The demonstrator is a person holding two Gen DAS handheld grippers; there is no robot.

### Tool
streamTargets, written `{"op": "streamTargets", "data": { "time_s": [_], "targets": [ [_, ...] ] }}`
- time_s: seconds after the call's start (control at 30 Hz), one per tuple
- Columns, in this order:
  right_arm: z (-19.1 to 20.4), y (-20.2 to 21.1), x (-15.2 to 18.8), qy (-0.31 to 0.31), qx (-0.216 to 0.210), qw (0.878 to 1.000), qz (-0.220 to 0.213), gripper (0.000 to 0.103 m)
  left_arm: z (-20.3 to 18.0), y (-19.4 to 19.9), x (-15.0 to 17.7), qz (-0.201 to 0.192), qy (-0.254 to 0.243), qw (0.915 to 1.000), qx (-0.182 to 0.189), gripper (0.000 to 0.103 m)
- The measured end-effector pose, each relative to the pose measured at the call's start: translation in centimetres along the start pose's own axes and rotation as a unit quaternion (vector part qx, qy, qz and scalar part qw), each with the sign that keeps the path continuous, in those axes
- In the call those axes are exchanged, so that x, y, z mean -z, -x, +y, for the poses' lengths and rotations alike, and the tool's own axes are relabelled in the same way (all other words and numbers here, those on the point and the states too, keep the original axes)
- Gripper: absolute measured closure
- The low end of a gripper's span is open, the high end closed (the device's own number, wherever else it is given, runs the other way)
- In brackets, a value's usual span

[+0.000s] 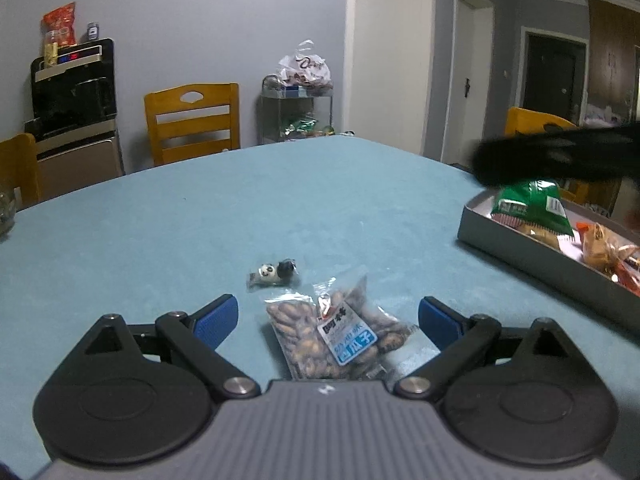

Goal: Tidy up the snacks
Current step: 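Move both tools back toward the remaining snacks on the table, then grasp the panda candy packet with the right tool while the left tool grasps the seed bag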

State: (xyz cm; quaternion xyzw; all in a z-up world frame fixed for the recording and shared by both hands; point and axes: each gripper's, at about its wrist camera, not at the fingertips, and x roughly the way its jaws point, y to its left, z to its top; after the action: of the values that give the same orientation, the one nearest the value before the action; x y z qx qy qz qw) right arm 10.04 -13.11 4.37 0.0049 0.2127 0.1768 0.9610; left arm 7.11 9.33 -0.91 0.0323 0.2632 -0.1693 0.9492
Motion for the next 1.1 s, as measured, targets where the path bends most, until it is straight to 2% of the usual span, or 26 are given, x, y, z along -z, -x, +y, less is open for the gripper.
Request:
{"op": "streamTargets", "data": {
  "time_s": [0.27, 0.33, 0.5, 0.7, 0.9, 1.0, 1.07, 1.1],
  "targets": [
    [-0.1, -6.5, 0.3, -0.069, -0.002, 0.996, 0.049, 0.0, 0.3, -0.9, 0.4, 0.021, 0.01, 0.9995, 0.022, 0.005],
    [0.1, -7.5, 0.5, -0.071, -0.002, 0.996, 0.049, 0.0, 0.5, -1.3, 0.4, 0.028, 0.017, 0.9992, 0.023, 0.005],
    [0.7, -10.3, 0.8, -0.052, -0.013, 0.998, 0.045, 0.0, 0.5, -1.5, 0.3, 0.034, 0.02, 0.9988, 0.027, 0.005],
    [1.7, -13.1, 1.6, -0.029, -0.01, 0.997, 0.069, 0.0, 0.7, -1.9, 0.4, 0.045, 0.021, 0.9983, 0.031, 0.005],
    [3.9, -14.7, 1.7, 0.024, 0.002, 0.996, 0.081, 0.001, 1.1, -2.5, 0.5, 0.058, 0.028, 0.9977, 0.023, 0.005],
    [4.6, -15.6, 1.5, 0.037, 0.004, 0.995, 0.097, 0.01, 1.5, -2.8, 0.4, 0.063, 0.039, 0.9969, 0.024, 0.005],
    [4.9, -16.1, 1.5, 0.043, 0.004, 0.994, 0.105, 0.023, 1.9, -2.8, 0.6, 0.063, 0.047, 0.9966, 0.025, 0.005],
    [5.0, -16.3, 1.4, 0.046, 0.006, 0.993, 0.107, 0.026, 2.0, -2.8, 0.6, 0.062, 0.049, 0.9966, 0.024, 0.005]
  ]
}}
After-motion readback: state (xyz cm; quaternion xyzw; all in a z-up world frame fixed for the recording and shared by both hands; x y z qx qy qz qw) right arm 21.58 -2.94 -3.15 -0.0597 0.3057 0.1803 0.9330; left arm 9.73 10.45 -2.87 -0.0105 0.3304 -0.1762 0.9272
